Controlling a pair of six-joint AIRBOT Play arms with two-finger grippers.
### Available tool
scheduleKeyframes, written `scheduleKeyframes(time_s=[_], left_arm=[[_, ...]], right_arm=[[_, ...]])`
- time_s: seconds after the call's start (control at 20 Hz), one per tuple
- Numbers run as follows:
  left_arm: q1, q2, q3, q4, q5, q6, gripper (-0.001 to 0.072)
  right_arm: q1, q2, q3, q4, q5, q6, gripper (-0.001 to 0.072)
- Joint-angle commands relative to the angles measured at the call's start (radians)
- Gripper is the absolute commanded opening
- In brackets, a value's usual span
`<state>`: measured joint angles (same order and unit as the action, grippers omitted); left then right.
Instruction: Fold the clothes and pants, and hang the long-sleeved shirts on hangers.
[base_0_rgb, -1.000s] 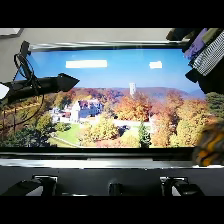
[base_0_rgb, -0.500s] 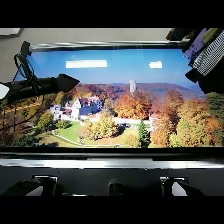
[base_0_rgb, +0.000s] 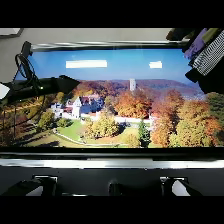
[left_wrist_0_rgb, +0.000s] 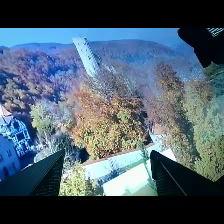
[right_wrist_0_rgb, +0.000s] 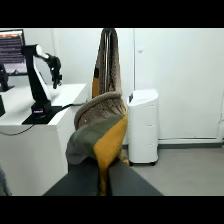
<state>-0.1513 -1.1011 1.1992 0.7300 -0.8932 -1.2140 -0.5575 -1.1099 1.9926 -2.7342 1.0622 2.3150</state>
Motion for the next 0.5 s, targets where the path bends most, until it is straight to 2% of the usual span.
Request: scheduleKeyframes(time_s=[0.0, 0.1, 0.2, 0.3, 0.4, 0.45], left_arm=[[0.0, 0.0, 0.0, 0.0, -0.009, 0.01, 0.0604], [0.0, 0.0, 0.0, 0.0, -0.008, 0.01, 0.0604], [0.0, 0.0, 0.0, 0.0, -0.008, 0.01, 0.0604], [0.0, 0.0, 0.0, 0.0, -0.008, 0.01, 0.0604], [0.0, 0.0, 0.0, 0.0, -0.008, 0.01, 0.0604], [0.0, 0.0, 0.0, 0.0, -0.008, 0.01, 0.0604]], right_arm=[[-0.058, -0.023, 0.002, -0.032, -0.04, 0.04, 0.0016], [-0.153, -0.046, 0.002, 0.05, -0.049, 0.047, 0.0016], [-0.251, -0.058, 0.002, 0.193, -0.074, 0.045, 0.0017], [-0.312, -0.061, 0.002, 0.339, -0.092, -0.018, 0.0018], [-0.324, -0.058, 0.002, 0.413, -0.089, -0.082, 0.0021], [-0.323, -0.05, 0.002, 0.438, -0.084, -0.096, 0.0074]])
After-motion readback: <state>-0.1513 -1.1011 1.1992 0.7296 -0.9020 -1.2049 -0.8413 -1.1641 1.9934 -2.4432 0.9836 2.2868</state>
